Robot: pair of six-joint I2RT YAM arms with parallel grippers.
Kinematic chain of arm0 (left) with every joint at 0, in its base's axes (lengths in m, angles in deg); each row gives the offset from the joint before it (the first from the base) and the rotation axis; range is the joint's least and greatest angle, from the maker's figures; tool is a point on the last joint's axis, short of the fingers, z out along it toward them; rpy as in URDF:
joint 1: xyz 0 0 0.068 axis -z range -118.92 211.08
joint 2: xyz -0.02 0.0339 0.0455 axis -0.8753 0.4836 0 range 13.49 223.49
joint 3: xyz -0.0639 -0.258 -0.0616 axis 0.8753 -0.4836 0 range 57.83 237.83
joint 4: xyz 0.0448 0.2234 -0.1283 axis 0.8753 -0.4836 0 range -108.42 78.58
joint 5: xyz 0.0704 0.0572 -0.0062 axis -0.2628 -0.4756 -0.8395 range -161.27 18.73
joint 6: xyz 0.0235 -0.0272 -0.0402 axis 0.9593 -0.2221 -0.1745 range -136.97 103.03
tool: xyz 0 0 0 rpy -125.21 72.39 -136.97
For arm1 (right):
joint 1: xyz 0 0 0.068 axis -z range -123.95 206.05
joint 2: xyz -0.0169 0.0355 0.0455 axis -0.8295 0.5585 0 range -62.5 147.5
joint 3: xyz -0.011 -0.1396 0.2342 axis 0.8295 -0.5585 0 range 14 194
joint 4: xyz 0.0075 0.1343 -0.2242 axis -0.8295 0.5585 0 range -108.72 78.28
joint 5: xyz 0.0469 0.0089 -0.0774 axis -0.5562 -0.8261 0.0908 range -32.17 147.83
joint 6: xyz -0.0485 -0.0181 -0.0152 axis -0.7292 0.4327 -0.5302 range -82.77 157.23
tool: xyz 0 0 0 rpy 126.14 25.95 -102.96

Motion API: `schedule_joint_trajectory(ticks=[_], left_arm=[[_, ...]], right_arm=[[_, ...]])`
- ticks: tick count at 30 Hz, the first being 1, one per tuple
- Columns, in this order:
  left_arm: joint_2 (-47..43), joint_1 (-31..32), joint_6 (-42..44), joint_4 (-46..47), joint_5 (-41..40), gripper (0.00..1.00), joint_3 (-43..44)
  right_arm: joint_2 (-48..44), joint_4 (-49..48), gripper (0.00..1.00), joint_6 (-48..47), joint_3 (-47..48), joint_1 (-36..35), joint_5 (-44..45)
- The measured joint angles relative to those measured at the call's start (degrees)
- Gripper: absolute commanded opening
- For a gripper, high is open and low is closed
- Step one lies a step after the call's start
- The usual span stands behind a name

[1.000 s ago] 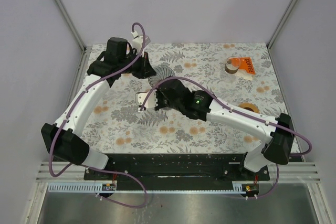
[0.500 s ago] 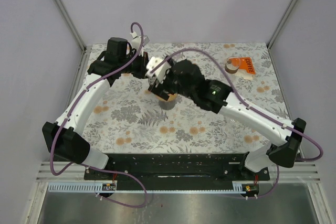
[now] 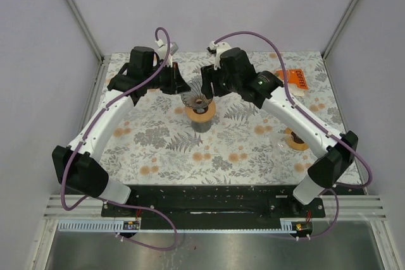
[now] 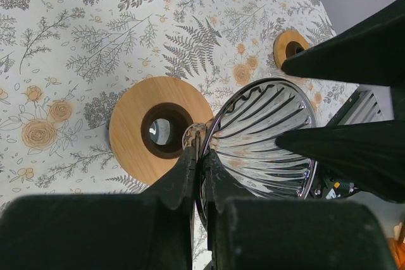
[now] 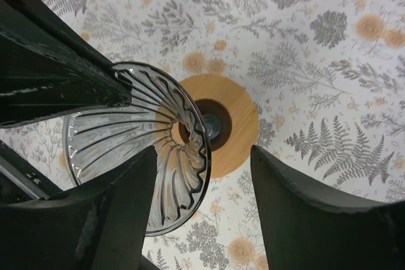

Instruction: Place the coffee filter in the dripper

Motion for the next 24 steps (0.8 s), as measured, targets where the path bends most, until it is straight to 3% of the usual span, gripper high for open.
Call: schedule_joint_trajectory(ticks=[3,7,10,24], left_arm=[[0.00,-0.04,-0.55,0.07,0.00,0.00,-0.24],[0.00,-0.20,-1.29,0.13,0.02,0.00,-0.39],[0.09,-0.37,-1.40,0.68,-0.15,0.00,-0.92],[6.14,-1.66,-1.75,2.34,-0.35,0.00,-3.17]], right_arm=[[1.51,1.66,0.47,1.90,-0.61,0.00,-1.40],[2.45,2.43,0.17,3.72,-0.63,0.48,-2.49],[3.10,1.70,0.03,5.99,-0.63,1.68,-3.91],[11.06,0.57,0.00,8.61,0.17,5.68,-10.95]])
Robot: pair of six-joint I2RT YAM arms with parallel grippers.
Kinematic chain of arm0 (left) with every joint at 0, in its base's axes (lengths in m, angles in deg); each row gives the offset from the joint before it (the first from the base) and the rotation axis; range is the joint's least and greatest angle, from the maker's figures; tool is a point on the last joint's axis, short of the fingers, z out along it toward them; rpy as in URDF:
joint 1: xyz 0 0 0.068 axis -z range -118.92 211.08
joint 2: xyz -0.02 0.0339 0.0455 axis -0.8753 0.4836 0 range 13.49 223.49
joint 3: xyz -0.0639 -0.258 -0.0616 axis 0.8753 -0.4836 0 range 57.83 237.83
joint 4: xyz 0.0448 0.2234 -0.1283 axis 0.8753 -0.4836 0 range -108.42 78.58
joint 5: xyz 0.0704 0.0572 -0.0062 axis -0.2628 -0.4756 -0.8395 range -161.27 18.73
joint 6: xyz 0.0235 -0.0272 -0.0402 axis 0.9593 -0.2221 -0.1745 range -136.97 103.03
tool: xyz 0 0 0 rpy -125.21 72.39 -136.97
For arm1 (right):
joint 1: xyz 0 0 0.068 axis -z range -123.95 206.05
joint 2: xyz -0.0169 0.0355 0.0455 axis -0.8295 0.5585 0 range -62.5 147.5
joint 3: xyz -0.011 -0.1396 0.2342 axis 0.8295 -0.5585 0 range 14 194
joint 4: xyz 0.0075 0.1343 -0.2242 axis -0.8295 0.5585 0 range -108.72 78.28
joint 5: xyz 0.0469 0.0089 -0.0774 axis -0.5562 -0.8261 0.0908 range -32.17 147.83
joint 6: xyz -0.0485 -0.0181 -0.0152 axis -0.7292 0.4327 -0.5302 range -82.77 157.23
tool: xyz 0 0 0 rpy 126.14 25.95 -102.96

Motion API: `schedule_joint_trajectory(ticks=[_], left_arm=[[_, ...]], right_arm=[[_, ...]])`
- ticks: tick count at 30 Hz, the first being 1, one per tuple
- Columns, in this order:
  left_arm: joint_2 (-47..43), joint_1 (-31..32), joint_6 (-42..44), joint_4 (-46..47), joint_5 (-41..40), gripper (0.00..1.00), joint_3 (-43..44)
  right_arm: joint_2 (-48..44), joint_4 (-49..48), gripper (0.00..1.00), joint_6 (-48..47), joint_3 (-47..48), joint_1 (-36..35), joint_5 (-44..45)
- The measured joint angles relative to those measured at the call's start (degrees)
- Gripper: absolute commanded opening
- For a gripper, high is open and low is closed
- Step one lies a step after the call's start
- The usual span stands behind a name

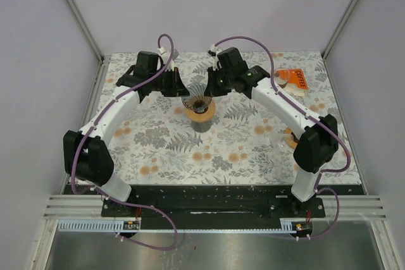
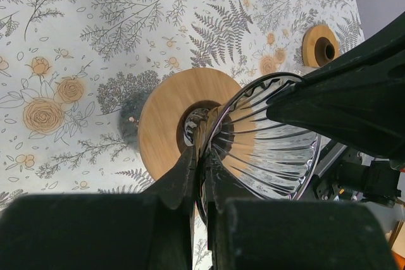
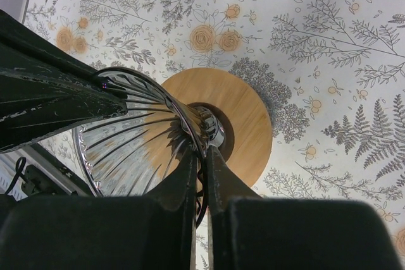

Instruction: Place the coffee filter in the dripper

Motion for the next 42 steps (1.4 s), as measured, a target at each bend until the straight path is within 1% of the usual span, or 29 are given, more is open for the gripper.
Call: schedule_joint_trajectory(ticks=[16,31,37,42], left_arm=[[0.09,0.07,-0.52,0.98,0.76,0.00,-3.93],[0.24,-0.31,0.94,4.63,0.33,0.00,-5.46],[1.44,-0.70,1.16,5.84,0.90,0.00,-5.01],[2.86,-1.27,1.11,6.27,1.99,0.00,-3.93]], right_arm=[[2.03,3.04,0.00,-0.59,0.39,0.11,-1.66],[1.09,-4.02,0.00,-0.63,-4.13,0.66,-2.54],[2.82,-3.26,0.00,-0.52,-2.19,1.33,-3.21],[4.48,-2.56,0.00,-0.61,-0.44,2.40,-5.55]])
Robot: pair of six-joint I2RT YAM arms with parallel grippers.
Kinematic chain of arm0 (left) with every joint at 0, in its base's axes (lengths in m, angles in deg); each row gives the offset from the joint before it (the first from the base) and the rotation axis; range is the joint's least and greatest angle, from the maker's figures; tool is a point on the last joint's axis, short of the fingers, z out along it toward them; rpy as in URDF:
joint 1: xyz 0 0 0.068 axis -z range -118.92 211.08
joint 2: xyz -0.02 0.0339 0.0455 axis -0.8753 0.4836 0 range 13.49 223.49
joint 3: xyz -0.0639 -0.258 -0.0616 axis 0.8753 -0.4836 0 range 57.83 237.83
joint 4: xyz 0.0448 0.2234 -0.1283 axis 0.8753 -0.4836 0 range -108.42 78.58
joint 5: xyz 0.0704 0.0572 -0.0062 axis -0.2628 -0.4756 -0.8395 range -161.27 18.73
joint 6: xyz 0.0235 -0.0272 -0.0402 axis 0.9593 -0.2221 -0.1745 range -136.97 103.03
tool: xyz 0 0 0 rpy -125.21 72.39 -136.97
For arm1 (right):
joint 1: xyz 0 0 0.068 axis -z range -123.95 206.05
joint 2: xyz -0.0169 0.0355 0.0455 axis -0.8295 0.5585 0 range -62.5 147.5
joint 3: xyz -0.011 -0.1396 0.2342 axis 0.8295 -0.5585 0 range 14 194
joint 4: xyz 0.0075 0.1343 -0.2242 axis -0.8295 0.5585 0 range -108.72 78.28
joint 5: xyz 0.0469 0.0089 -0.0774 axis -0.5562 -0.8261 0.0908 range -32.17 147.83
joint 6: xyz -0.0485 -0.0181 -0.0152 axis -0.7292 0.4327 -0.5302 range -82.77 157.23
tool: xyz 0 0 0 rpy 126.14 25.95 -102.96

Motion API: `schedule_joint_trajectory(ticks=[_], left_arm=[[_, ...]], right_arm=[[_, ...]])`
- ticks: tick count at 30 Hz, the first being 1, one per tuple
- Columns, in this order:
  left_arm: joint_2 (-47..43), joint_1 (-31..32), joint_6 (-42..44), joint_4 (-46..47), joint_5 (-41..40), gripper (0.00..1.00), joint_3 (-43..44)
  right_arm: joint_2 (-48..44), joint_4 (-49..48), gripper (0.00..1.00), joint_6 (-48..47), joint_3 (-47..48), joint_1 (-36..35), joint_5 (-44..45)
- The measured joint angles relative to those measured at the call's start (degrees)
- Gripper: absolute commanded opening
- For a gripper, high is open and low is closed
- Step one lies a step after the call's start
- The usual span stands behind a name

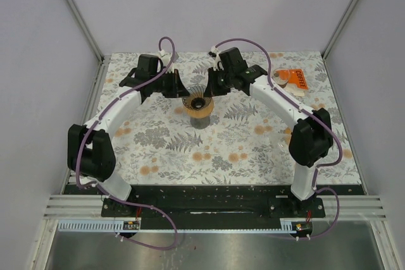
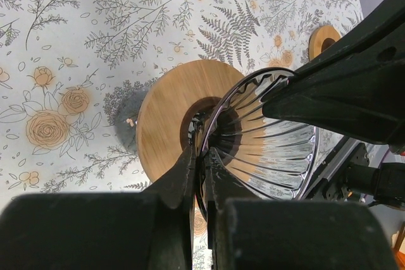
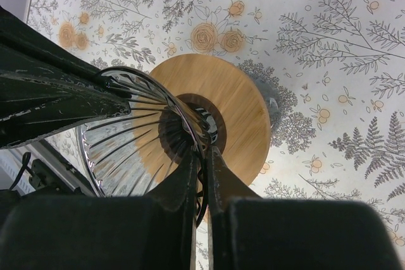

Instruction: Place the coffee filter in the dripper

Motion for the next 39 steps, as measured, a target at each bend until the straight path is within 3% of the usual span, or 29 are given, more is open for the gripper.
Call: schedule_joint_trajectory(ticks=[10,21,25,30,39], left_arm=[[2.86,-0.42,-0.55,-1.53,1.68,0.00,2.60],[4.37,-1.03,-0.35,-2.95,3.08,0.00,4.17],[4.55,-1.07,0.00,-3.78,3.23,0.09,4.85],[5.20,-0.92,2.08,-6.34,3.19,0.14,6.97],[6.10,-0.63,5.77,-10.86,3.21,0.34,9.51]], right_arm=[[2.54,0.50,0.00,0.85,0.98,2.16,-5.46],[3.37,1.73,0.00,1.27,2.69,2.19,-5.29],[3.17,1.73,0.01,1.55,2.67,2.16,-5.31],[2.86,1.73,0.11,1.95,2.58,2.16,-5.05],[2.80,3.02,0.32,1.20,2.27,1.86,-4.52]])
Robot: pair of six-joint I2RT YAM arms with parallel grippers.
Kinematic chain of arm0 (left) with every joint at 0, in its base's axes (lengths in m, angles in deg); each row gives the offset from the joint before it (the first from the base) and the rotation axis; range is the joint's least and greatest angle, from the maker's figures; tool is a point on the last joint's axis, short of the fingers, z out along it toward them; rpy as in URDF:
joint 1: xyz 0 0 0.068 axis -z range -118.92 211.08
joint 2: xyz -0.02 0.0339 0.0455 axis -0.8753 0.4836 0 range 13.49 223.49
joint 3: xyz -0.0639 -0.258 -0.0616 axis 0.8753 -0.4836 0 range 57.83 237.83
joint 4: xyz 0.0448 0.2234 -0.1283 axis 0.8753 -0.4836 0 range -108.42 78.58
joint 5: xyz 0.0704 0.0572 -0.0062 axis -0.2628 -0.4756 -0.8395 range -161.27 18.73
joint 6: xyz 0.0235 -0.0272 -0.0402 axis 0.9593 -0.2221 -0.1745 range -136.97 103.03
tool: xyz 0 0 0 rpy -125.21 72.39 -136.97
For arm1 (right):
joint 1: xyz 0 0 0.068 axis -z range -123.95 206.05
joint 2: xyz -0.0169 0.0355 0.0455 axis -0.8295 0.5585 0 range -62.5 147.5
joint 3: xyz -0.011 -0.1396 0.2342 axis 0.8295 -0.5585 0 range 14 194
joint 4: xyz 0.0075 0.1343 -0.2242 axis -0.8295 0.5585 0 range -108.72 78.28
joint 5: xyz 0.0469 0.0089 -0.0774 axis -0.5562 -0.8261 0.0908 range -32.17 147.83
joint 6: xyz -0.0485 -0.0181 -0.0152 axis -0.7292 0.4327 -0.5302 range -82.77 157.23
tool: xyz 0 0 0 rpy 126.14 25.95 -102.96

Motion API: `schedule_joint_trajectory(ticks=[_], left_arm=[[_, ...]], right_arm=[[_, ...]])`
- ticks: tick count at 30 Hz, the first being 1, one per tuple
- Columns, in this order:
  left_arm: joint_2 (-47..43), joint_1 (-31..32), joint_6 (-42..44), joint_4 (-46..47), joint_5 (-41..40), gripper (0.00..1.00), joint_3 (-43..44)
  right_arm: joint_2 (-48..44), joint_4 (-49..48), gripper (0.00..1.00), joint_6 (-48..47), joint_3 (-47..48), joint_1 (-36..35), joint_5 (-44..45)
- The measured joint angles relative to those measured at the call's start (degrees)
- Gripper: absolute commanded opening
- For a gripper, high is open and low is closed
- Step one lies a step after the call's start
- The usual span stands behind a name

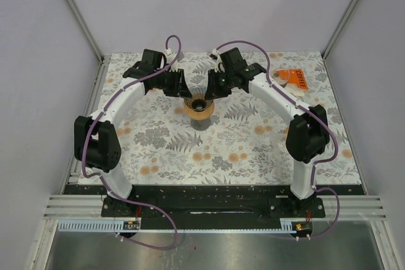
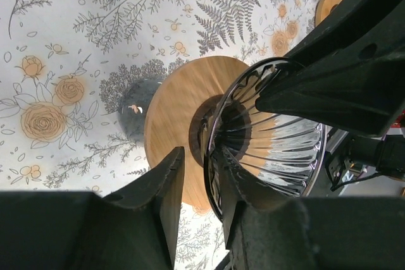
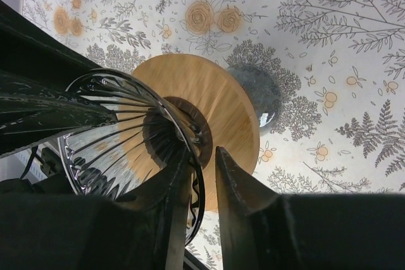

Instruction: Place the coffee filter in the dripper

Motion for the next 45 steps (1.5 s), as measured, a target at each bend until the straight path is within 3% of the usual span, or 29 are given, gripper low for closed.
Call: schedule_joint_trajectory(ticks=[13,19,27,38,45], left_arm=[[0.00,0.09,0.92,-2.32,-0.04,0.56,0.76],[0.00,0.09,1.18,-2.58,0.00,0.61,1.70],[-0.02,0.09,1.29,-2.60,0.04,0.63,2.29],[-0.09,-0.90,2.12,-3.85,0.28,0.75,5.55],[-3.02,-4.70,3.58,-4.50,1.07,0.78,6.78]], right_arm=[[-0.07,4.61,0.53,-1.14,0.07,-0.11,0.63],[-0.26,6.29,0.59,-1.99,0.74,-0.15,0.79],[-0.26,9.64,0.63,-3.76,3.74,-0.15,1.92],[-1.14,13.40,0.68,-6.84,7.54,-0.15,5.03],[-9.99,14.08,0.65,-9.51,8.22,2.47,9.05]])
